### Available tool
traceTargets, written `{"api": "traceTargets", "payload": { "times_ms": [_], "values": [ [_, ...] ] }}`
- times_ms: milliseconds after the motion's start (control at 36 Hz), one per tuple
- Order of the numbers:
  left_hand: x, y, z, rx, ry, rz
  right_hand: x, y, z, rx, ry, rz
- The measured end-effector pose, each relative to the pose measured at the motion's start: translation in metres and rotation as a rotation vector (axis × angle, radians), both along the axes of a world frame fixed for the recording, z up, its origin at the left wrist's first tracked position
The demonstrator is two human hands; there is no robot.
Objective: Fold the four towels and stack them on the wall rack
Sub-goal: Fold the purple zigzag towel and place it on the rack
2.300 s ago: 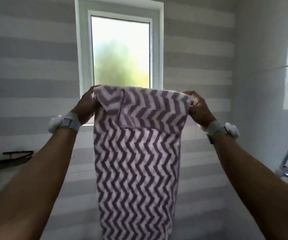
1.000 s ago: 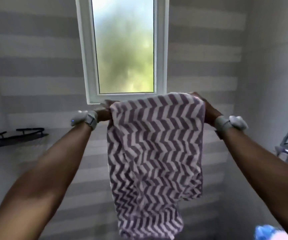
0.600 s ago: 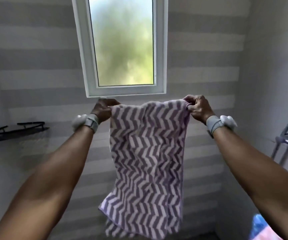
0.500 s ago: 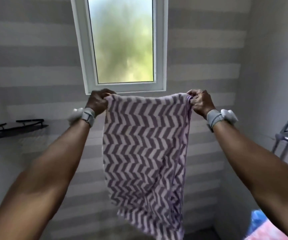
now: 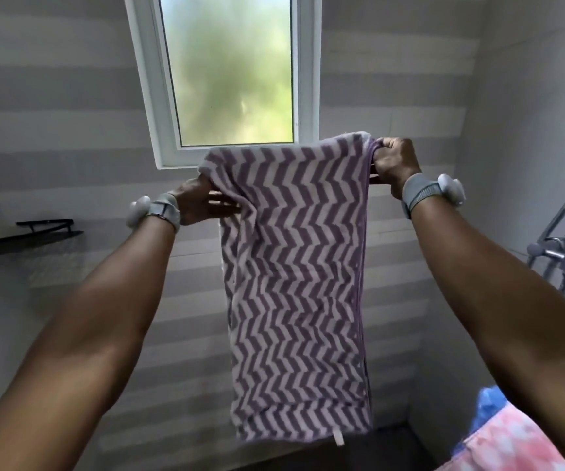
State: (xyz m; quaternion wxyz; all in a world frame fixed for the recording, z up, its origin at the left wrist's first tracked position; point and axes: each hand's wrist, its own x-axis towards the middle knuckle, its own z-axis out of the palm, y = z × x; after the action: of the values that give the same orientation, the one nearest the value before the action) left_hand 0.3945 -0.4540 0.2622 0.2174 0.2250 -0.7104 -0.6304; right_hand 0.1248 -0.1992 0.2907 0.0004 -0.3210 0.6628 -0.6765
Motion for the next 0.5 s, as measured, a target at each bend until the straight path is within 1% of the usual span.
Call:
{"api": "traceTargets", "payload": {
  "times_ms": [28, 83, 139, 194, 222, 250, 306, 333, 417, 444, 500],
  "values": [
    [-0.003, 0.0, 0.001, 0.015, 0.09, 0.021, 0.0, 0.001, 0.001, -0.007, 0.008, 0.017],
    [-0.007, -0.001, 0.003, -0.007, 0.177, 0.082, -0.002, 0.003, 0.004, -0.026, 0.034, 0.032],
    [-0.009, 0.002, 0.007, -0.038, 0.199, 0.141, -0.005, 0.005, 0.007, -0.05, 0.069, 0.039],
    [-0.01, 0.0, 0.011, -0.071, 0.223, 0.18, -0.005, 0.003, 0.01, -0.082, 0.062, 0.044],
    [-0.01, 0.002, 0.011, -0.107, 0.252, 0.172, -0.005, 0.001, 0.012, -0.101, 0.047, 0.045],
    [-0.009, 0.001, 0.014, -0.085, 0.285, 0.157, -0.005, -0.001, 0.013, -0.116, 0.036, 0.045],
    [-0.009, -0.001, 0.017, -0.138, 0.307, 0.158, -0.003, -0.005, 0.015, -0.13, 0.06, 0.027],
    [-0.008, -0.002, 0.018, -0.198, 0.311, 0.192, -0.004, -0.007, 0.016, -0.131, 0.093, 0.003],
    [-0.009, -0.002, 0.023, -0.038, 0.43, 0.286, -0.012, -0.008, 0.016, -0.102, 0.181, -0.097],
    [-0.01, -0.005, 0.023, -0.038, 0.426, 0.349, -0.015, -0.008, 0.016, -0.087, 0.192, -0.12],
    [-0.011, -0.003, 0.024, -0.121, 0.386, 0.418, -0.022, -0.009, 0.015, -0.062, 0.189, -0.134]
  ]
}}
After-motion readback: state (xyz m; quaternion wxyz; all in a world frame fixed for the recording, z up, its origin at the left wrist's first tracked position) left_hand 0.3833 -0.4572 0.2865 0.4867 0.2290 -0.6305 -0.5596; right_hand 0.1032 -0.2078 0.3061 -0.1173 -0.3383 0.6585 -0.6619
